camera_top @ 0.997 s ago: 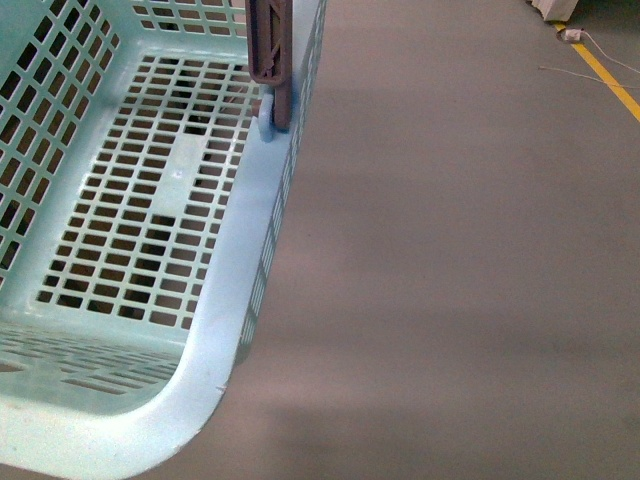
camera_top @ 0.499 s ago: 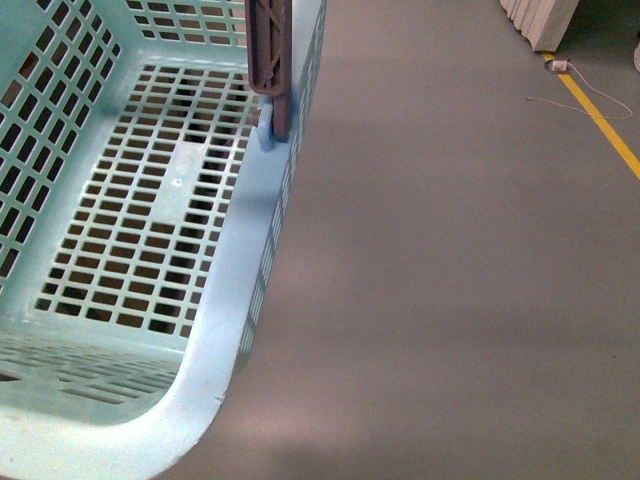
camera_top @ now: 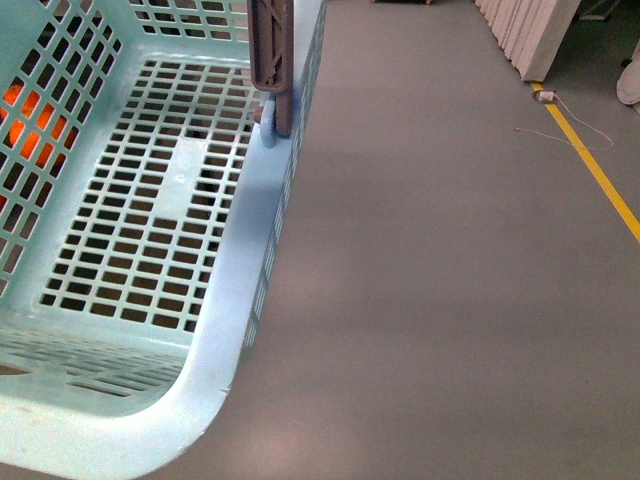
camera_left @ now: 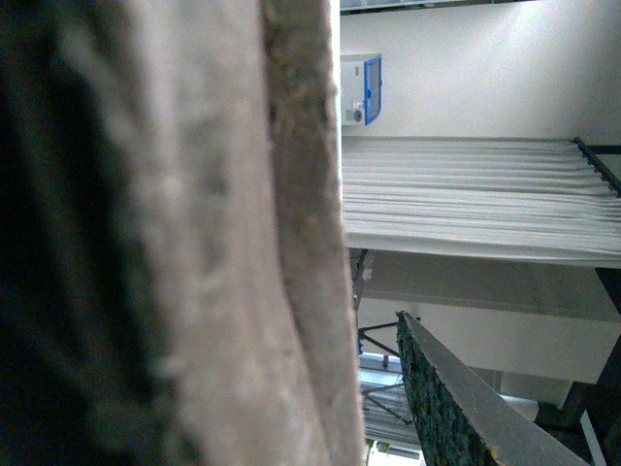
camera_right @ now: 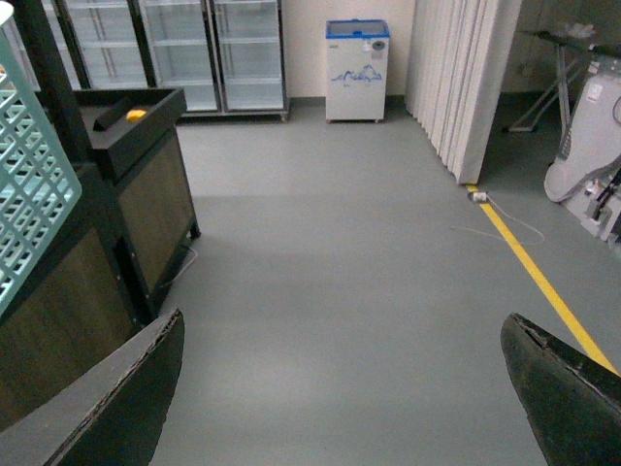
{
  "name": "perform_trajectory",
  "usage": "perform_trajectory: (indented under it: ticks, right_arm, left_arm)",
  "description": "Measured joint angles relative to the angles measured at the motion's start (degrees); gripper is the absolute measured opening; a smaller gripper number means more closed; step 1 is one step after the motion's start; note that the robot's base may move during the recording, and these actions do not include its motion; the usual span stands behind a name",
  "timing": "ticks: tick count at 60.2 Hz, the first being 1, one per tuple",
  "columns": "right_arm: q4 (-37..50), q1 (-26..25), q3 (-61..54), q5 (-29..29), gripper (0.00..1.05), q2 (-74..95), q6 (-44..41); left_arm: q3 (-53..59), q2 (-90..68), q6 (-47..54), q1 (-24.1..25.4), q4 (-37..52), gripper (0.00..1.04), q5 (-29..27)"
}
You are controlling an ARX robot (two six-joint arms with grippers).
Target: Pick lemon and mango into basket
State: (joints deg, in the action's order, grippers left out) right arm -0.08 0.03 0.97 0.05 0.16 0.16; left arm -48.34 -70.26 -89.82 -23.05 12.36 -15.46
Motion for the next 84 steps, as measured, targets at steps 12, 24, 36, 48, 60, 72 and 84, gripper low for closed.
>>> perform_trajectory:
  ticks: [12, 24, 36, 48, 60, 72, 84]
  right_arm:
    - [0.00, 0.00, 0.00, -0.04, 0.96, 0.00, 0.00]
    - [0.00, 0.02, 0.00, 0.22, 0.96, 0.02, 0.02]
    - [0.00, 0.02, 0.00, 0.15, 0.96, -0.07, 0.00]
    - [0.00, 0.02, 0.00, 0.11, 0.96, 0.02, 0.00]
    - [0.02, 0.02, 0.00, 0.02, 0.96, 0.02, 0.00]
    - [0.02, 0.02, 0.00, 0.00, 0.96, 0.02, 0.00]
    - [0.00, 0.00, 0.00, -0.07, 0.96, 0.00, 0.00]
  left_arm:
    - [0.00, 0.00, -0.02, 0.00, 0.00, 0.29, 0.02]
    - [-0.07, 0.00, 0.02, -0.46, 0.00, 0.29, 0.37]
    - [-0.07, -0.02, -0.74, -0.57, -0.02, 0.29, 0.17]
    - [-0.20, 0.09, -0.02, -0.35, -0.02, 0.29, 0.04]
    - [-0.20, 0.04, 0.00, -0.35, -0.04, 0.29, 0.09]
    - [-0.20, 0.09, -0.04, -0.35, -0.04, 0.29, 0.20]
    - [-0.20, 0.09, 0.00, -0.31, -0.02, 0.29, 0.04]
